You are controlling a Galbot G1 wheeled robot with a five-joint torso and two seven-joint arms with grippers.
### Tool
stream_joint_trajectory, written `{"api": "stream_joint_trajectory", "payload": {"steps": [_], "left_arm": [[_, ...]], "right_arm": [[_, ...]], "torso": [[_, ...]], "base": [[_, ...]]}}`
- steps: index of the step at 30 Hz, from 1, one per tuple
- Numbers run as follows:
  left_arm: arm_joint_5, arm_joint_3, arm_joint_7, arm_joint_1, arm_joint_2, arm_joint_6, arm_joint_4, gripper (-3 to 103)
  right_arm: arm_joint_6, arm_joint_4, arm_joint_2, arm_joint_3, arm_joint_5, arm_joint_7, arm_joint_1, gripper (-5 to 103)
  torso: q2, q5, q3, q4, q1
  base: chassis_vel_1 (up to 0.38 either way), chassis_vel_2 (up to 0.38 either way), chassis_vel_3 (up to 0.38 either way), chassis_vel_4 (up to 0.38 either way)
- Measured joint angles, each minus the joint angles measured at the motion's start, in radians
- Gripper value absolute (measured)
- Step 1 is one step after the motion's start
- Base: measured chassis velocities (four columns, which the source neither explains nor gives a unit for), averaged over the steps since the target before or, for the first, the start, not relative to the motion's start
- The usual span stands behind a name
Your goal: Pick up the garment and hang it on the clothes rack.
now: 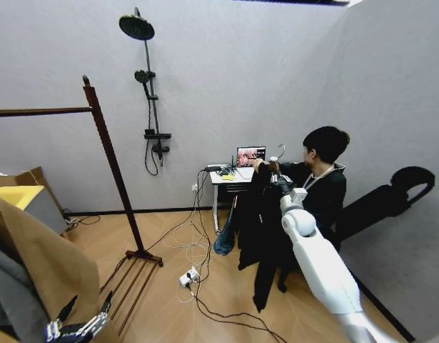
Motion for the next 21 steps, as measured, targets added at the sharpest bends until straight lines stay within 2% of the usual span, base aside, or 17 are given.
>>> {"api": "stream_joint_trajectory", "payload": {"steps": [5, 7, 10, 16, 21], "left_arm": [[0.0, 0.0, 0.0, 0.0, 0.0, 0.0, 0.0, 100], [0.0, 0.0, 0.0, 0.0, 0.0, 0.0, 0.0, 100], [0.0, 0.0, 0.0, 0.0, 0.0, 0.0, 0.0, 100], [0.0, 0.0, 0.0, 0.0, 0.0, 0.0, 0.0, 100], [0.0, 0.0, 0.0, 0.0, 0.0, 0.0, 0.0, 100]], "right_arm": [[0.025, 0.029, -0.029, -0.004, 0.051, -0.022, -0.017, 10], [0.032, 0.073, -0.062, -0.004, 0.11, -0.039, -0.037, 10], [0.034, 0.114, -0.072, 0.002, 0.15, -0.054, -0.058, 10], [0.053, 0.295, -0.073, 0.004, 0.255, -0.115, -0.168, 10], [0.042, 0.39, -0.106, -0.021, 0.344, -0.119, -0.243, 10]], "torso": [[0.0, 0.0001, 0.0, 0.0008, 0.0], [0.0, -0.0002, 0.0, 0.0006, 0.0], [0.0, -0.0002, 0.0, 0.0005, 0.0], [0.0, -0.0003, 0.0, 0.001, 0.0], [0.0, -0.0004, 0.0, 0.0009, 0.0]], "base": [[0.0, 0.0, 0.0, 0.0], [0.0, 0.0, 0.0, 0.0], [0.0, 0.0, 0.0, 0.0], [0.0, 0.0, 0.0, 0.0], [0.0, 0.0, 0.0, 0.0]]}}
